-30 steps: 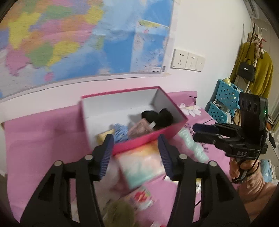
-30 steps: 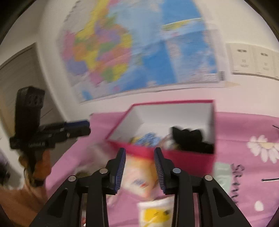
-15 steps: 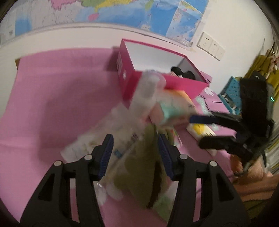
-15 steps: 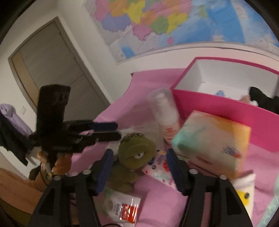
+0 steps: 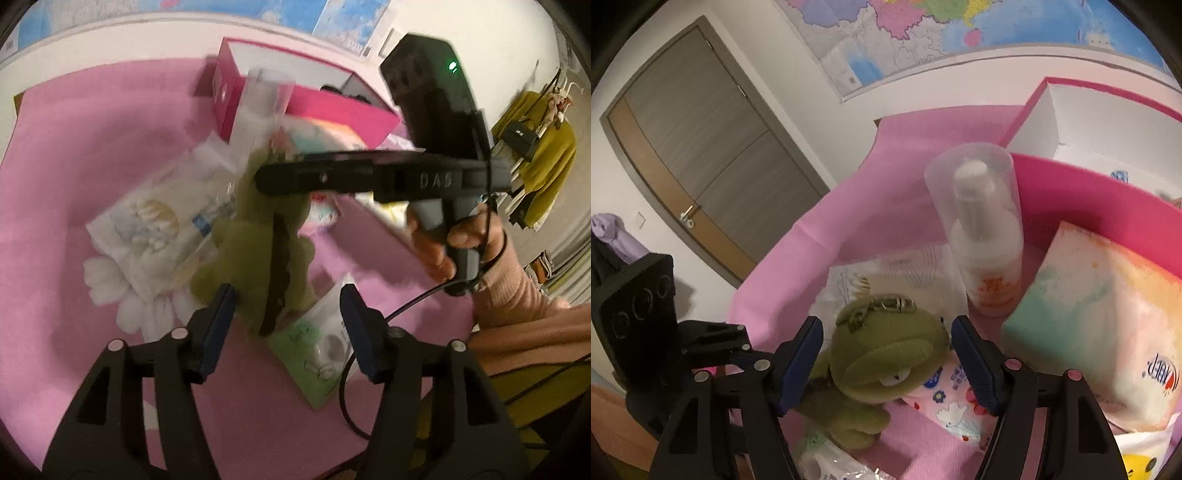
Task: Organize soft objects
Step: 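Grasp the green plush toy with the right gripper, then lift the green plush toy into the pink box and open the right gripper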
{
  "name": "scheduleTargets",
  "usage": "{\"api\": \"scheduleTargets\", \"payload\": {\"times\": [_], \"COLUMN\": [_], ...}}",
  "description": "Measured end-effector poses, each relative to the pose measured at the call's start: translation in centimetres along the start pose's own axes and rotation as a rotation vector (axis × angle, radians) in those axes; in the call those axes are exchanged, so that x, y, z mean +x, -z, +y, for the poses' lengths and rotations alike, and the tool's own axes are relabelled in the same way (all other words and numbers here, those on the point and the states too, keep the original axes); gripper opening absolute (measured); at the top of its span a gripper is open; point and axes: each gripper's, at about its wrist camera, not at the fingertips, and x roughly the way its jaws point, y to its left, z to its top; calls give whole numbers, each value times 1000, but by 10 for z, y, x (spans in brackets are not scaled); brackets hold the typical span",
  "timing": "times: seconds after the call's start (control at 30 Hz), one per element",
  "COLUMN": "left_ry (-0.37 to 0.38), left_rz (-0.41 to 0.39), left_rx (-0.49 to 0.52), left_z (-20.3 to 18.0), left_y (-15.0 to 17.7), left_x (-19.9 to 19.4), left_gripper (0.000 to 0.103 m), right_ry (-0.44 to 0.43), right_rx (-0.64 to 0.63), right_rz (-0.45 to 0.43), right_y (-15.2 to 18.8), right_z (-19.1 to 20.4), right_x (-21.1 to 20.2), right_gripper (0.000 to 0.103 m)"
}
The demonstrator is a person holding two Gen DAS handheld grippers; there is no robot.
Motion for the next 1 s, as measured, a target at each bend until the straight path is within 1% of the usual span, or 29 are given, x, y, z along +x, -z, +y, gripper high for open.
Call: {"api": "scheduleTargets", "payload": {"times": [0.1, 0.13, 0.2, 0.27, 0.3, 0.33, 0.37, 0.57, 0.7, 0.87, 1.0], "left_ry": [-31, -38, -27, 8, 18, 24, 29, 58, 60, 59, 50], "left_rz": [20, 22, 21, 18, 14, 6, 0, -16, -36, -80, -111], "left_rx": [-24, -46, -96, -120, -120, -113, -106, -44, 14, 92, 140], "left_z": [4, 7, 15, 19, 18, 17, 14, -6, -19, -38, -49], "left_y": [1, 0, -2, -4, -5, -6, -7, -24, -48, -74, -97], "left_x": [8, 10, 12, 11, 10, 8, 7, 6, 3, -8, -16], "left_gripper": [60, 60, 60, 53, 46, 41, 39, 39, 39, 39, 39], "right_ry": [7, 9, 17, 22, 24, 25, 26, 67, 86, 115, 128], "right_rx": [15, 18, 41, 65, 75, 91, 102, 143, 169, 175, 177], "right_rz": [-28, -40, -63, -87, -97, -113, -128, -202, -253, -338, -396], "right_y": [8, 11, 17, 22, 25, 28, 31, 41, 46, 39, 26], "right_z": [0, 0, -1, -3, -4, -4, -5, -5, -9, -9, -13], "right_x": [-10, -14, -23, -33, -37, -44, -49, -79, -99, -123, -143], "right_gripper": [58, 58, 57, 57, 57, 57, 57, 57, 57, 57, 57]}}
